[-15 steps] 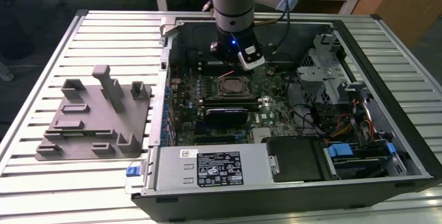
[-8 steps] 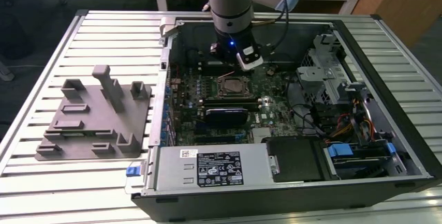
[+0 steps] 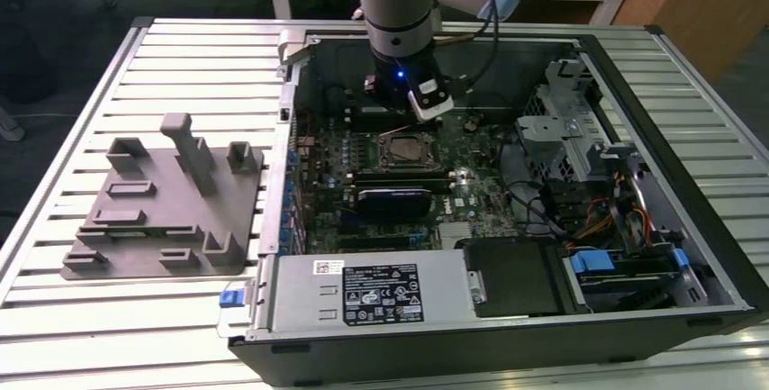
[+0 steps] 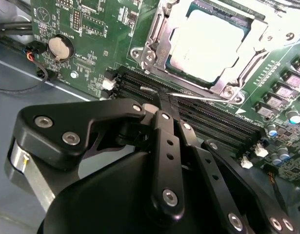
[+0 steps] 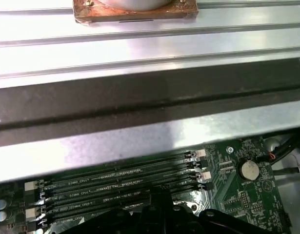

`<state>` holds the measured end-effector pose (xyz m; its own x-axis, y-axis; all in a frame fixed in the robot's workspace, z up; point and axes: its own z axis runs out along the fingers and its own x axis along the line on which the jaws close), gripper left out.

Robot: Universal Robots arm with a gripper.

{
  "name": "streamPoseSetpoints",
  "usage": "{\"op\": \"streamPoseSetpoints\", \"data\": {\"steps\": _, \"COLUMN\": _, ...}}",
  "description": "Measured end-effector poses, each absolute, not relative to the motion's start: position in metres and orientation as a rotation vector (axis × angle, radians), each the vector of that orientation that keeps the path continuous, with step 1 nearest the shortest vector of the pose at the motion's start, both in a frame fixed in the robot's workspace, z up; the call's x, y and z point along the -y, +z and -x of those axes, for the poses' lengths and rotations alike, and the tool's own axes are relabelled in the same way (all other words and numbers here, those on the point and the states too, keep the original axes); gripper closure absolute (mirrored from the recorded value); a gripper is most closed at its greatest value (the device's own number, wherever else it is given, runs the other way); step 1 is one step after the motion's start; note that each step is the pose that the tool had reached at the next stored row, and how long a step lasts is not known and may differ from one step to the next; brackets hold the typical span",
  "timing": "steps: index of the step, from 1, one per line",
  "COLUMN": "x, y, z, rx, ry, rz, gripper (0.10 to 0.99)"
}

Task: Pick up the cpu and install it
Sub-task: 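Install the first cpu locking lever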

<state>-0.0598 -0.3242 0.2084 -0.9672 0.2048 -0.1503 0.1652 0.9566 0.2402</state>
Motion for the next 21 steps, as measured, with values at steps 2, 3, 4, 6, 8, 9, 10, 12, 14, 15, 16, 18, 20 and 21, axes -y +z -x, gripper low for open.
{"op": "streamPoseSetpoints", "data": {"steps": 2, "x": 0.324, "y": 0.207, "z": 0.060, "rx": -2.931, "ry": 0.332, "rz": -0.281, "gripper": 0.980}}
{"op": "streamPoseSetpoints", "data": {"steps": 3, "x": 0.324, "y": 0.207, "z": 0.060, "rx": -2.929, "ry": 0.330, "rz": -0.281, "gripper": 0.980}}
{"op": "streamPoseSetpoints", "data": {"steps": 4, "x": 0.324, "y": 0.206, "z": 0.061, "rx": -2.926, "ry": 0.328, "rz": -0.282, "gripper": 0.980}}
{"op": "streamPoseSetpoints", "data": {"steps": 6, "x": 0.324, "y": 0.204, "z": 0.061, "rx": -2.920, "ry": 0.325, "rz": -0.285, "gripper": 0.980}}
{"op": "streamPoseSetpoints", "data": {"steps": 8, "x": 0.324, "y": 0.202, "z": 0.062, "rx": -2.915, "ry": 0.325, "rz": -0.287, "gripper": 0.980}}
{"op": "streamPoseSetpoints", "data": {"steps": 9, "x": 0.324, "y": 0.201, "z": 0.062, "rx": -2.913, "ry": 0.325, "rz": -0.288, "gripper": 0.980}}
{"op": "streamPoseSetpoints", "data": {"steps": 10, "x": 0.324, "y": 0.201, "z": 0.062, "rx": -2.912, "ry": 0.325, "rz": -0.289, "gripper": 0.980}}
{"op": "streamPoseSetpoints", "data": {"steps": 12, "x": 0.324, "y": 0.200, "z": 0.064, "rx": -2.911, "ry": 0.324, "rz": -0.290, "gripper": 0.980}}
{"op": "streamPoseSetpoints", "data": {"steps": 14, "x": 0.324, "y": 0.199, "z": 0.065, "rx": -2.910, "ry": 0.324, "rz": -0.292, "gripper": 0.980}}
{"op": "streamPoseSetpoints", "data": {"steps": 15, "x": 0.324, "y": 0.199, "z": 0.066, "rx": -2.909, "ry": 0.324, "rz": -0.293, "gripper": 0.980}}
{"op": "streamPoseSetpoints", "data": {"steps": 16, "x": 0.324, "y": 0.198, "z": 0.066, "rx": -2.908, "ry": 0.324, "rz": -0.295, "gripper": 0.980}}
{"op": "streamPoseSetpoints", "data": {"steps": 18, "x": 0.324, "y": 0.197, "z": 0.067, "rx": -2.906, "ry": 0.322, "rz": -0.297, "gripper": 0.980}}
{"op": "streamPoseSetpoints", "data": {"steps": 20, "x": 0.324, "y": 0.195, "z": 0.067, "rx": -2.902, "ry": 0.319, "rz": -0.300, "gripper": 0.980}}
{"op": "streamPoseSetpoints", "data": {"steps": 21, "x": 0.324, "y": 0.194, "z": 0.067, "rx": -2.900, "ry": 0.317, "rz": -0.301, "gripper": 0.980}}
